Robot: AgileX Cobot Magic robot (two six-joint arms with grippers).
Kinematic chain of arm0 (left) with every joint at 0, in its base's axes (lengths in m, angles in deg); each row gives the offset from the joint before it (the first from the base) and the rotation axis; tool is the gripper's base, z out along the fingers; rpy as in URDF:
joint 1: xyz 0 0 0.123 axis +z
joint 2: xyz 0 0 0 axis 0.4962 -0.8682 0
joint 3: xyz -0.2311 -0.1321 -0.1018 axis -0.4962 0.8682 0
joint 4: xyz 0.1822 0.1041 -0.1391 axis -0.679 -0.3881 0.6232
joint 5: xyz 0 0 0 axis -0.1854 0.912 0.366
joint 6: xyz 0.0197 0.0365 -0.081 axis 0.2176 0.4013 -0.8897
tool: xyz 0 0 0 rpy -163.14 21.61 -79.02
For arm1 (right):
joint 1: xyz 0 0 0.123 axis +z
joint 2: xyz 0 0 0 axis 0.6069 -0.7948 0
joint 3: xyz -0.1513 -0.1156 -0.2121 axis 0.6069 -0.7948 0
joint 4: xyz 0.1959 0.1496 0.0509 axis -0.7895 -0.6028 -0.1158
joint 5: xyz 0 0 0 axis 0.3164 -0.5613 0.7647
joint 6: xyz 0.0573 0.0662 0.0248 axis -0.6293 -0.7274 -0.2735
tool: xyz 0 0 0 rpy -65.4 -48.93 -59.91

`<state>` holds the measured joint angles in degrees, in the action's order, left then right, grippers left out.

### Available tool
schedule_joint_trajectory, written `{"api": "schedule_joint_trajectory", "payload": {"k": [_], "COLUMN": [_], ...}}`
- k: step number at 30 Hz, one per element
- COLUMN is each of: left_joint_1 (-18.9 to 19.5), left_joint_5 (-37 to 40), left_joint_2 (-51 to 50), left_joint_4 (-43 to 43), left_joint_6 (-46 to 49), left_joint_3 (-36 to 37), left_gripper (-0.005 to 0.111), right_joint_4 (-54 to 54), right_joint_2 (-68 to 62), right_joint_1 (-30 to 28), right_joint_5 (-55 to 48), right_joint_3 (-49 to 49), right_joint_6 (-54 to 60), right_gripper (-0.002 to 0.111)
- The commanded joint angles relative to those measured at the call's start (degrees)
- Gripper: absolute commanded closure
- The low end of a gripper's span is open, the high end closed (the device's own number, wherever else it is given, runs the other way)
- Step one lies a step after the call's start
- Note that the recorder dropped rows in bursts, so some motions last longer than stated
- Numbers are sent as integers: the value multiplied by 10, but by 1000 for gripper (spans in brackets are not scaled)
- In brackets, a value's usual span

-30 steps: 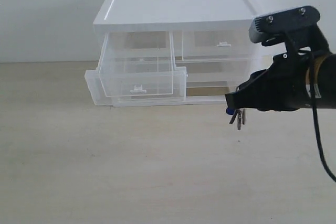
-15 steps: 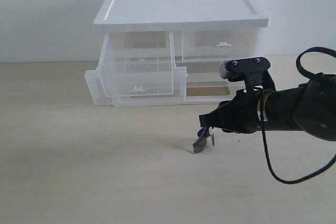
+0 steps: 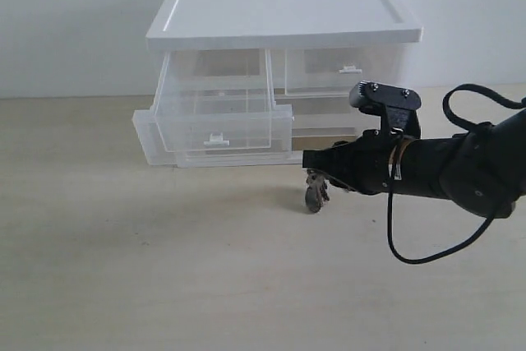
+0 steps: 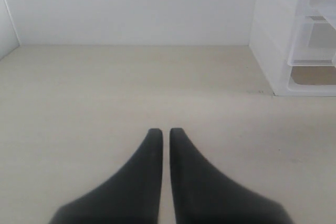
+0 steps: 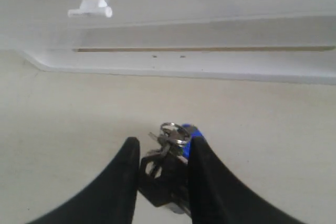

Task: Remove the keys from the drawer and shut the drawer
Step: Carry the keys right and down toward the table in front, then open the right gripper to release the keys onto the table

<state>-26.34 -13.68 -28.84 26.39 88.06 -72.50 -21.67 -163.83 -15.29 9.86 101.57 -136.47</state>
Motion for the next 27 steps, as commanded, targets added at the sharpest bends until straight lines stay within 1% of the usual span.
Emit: {"api": "schedule_joint_trajectory", "payload": {"k": [1, 6, 8, 10, 16, 18, 20, 21, 22, 23, 27], "left_joint_1": [2, 2, 2, 2, 2, 2, 2, 2, 2, 2, 2], "left_joint_5": [0, 0, 0, 0, 0, 0, 0, 0, 0, 0, 0], "left_joint_2": [1, 1, 1, 1, 1, 1, 1, 1, 1, 1, 1], "left_joint_4": [-1, -1, -1, -1, -1, -1, -1, -1, -1, -1, -1], "left_joint_6": [-8, -8, -8, -8, -8, -8, -8, -8, -8, -8, -8], "left_joint_3": [2, 2, 2, 2, 2, 2, 2, 2, 2, 2, 2], "left_gripper": [102, 102, 102, 102, 102, 102, 102, 102, 102, 102, 102], "right_joint_4": [67, 84, 149, 152, 149, 149, 145, 145, 145, 145, 155], "right_joint_2": [-13, -13, -13, -13, -13, -13, -13, -13, -13, -13, -12], "right_joint_1": [-2, -2, -2, -2, -2, -2, -2, -2, -2, -2, -2], "right_joint_5": [33, 51, 119, 139, 120, 122, 124, 129, 129, 130, 102], "right_joint_3": [3, 3, 3, 3, 3, 3, 7, 12, 14, 15, 15], "right_joint_6": [-83, -130, -195, -195, -170, -168, -168, -168, -170, -170, -170], "right_gripper": [108, 108, 108, 108, 108, 102, 90, 76, 71, 63, 61]}}
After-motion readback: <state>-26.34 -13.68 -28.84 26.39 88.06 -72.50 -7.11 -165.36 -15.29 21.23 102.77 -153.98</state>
